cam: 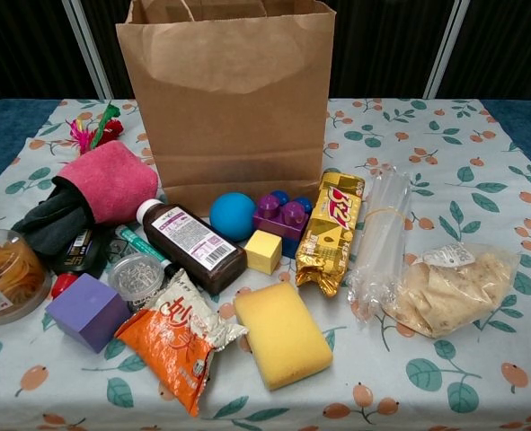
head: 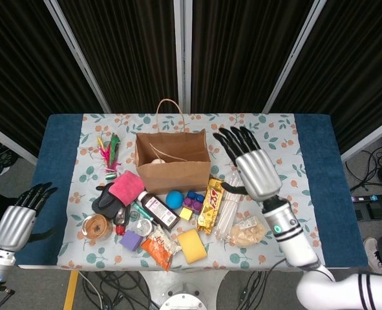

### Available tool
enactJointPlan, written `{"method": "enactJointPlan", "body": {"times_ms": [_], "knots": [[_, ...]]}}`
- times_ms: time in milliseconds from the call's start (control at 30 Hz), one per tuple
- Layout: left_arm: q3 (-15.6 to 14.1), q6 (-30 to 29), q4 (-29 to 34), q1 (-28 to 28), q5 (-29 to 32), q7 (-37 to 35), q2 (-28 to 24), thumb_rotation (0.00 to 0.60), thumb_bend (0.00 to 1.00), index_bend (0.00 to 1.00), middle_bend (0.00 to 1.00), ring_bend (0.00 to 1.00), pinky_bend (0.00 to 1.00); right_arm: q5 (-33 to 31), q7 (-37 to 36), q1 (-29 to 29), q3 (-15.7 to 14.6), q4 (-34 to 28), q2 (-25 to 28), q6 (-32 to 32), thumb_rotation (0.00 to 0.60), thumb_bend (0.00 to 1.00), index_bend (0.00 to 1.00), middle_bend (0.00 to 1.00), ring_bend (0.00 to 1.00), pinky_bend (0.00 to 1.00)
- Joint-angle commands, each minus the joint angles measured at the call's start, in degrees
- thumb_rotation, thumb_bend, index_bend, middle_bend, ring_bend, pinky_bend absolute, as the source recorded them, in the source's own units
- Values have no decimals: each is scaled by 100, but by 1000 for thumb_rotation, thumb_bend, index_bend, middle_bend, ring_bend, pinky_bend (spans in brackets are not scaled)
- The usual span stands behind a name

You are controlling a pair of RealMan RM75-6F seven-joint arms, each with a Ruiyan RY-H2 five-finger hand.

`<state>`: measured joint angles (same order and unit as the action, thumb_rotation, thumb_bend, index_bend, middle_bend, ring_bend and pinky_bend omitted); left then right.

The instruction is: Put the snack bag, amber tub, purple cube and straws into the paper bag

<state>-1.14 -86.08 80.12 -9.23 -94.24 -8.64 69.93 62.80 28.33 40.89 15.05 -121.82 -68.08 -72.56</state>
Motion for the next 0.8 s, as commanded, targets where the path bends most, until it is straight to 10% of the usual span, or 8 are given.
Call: {"method": "enactJointPlan", "body": {"times_ms": [33,300,800], "knots": [[12,5,13,-18,-8,21,28,600,95,180,192,126,210,46,263,-721,-976,-551,619,37,600,6,69,63,0,26],[-29,-16,-11,14,-17,37,31,600,95,180,192,126,209,119,24,-1176,-1809,115,319,488,600,9,68,69,0,26],[-19,-41,-181,53,49,-125,59,600,95,180,192,126,209,67,221,-1440,-2004,1069,-596,664,600,10,91,117,0,23]]}}
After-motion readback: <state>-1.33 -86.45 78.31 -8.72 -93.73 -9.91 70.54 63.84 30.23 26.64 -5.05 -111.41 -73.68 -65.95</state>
